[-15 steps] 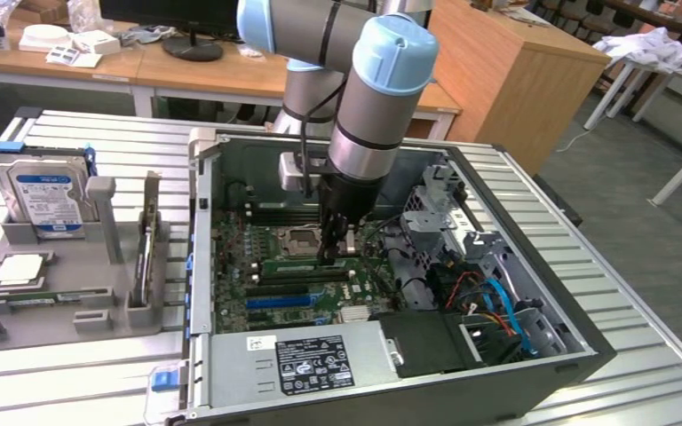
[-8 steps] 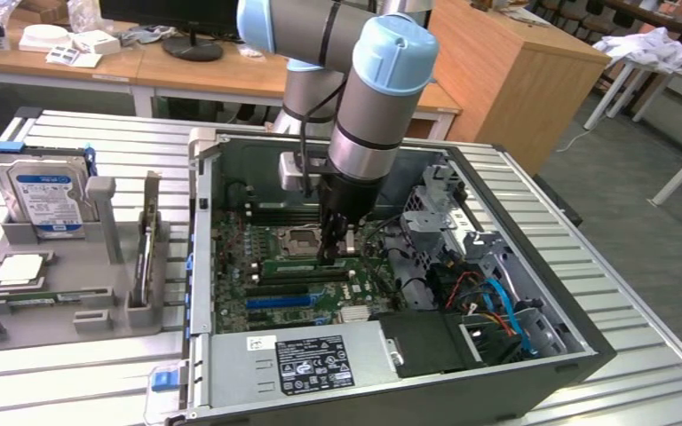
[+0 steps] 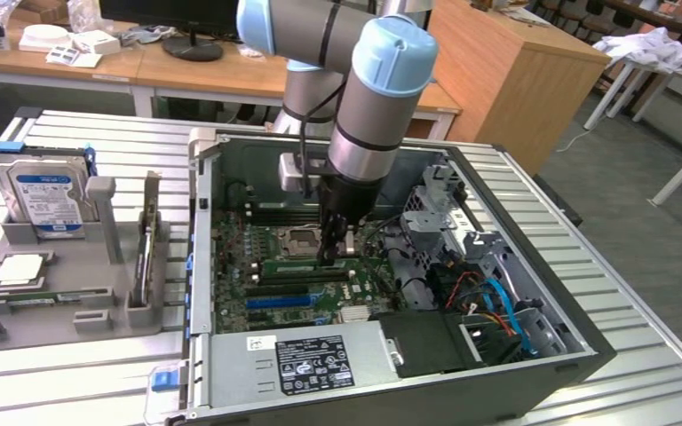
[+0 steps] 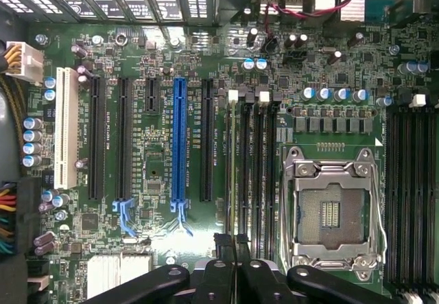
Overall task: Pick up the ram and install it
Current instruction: 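Insert the ram into the slot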
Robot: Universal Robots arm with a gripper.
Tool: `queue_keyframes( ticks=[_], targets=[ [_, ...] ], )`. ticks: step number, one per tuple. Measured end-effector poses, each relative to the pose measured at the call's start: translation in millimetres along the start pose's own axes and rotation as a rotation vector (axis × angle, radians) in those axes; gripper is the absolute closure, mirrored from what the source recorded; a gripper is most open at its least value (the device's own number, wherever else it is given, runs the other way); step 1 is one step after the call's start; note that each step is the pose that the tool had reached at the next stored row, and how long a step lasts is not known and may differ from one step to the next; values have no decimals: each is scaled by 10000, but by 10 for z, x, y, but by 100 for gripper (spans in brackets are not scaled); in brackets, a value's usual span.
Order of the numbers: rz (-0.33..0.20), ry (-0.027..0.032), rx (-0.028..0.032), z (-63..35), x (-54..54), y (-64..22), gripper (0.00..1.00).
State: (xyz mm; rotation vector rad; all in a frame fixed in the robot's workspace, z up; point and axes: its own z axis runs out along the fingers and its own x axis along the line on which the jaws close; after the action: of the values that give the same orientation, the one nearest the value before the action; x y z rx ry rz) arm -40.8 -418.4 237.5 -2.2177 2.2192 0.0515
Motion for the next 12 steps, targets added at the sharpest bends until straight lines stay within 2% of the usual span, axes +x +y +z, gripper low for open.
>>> queue_keyframes(
  ticks=[12],
  targets=[
    [0,2,-1,11,-1,0,88]
  ],
)
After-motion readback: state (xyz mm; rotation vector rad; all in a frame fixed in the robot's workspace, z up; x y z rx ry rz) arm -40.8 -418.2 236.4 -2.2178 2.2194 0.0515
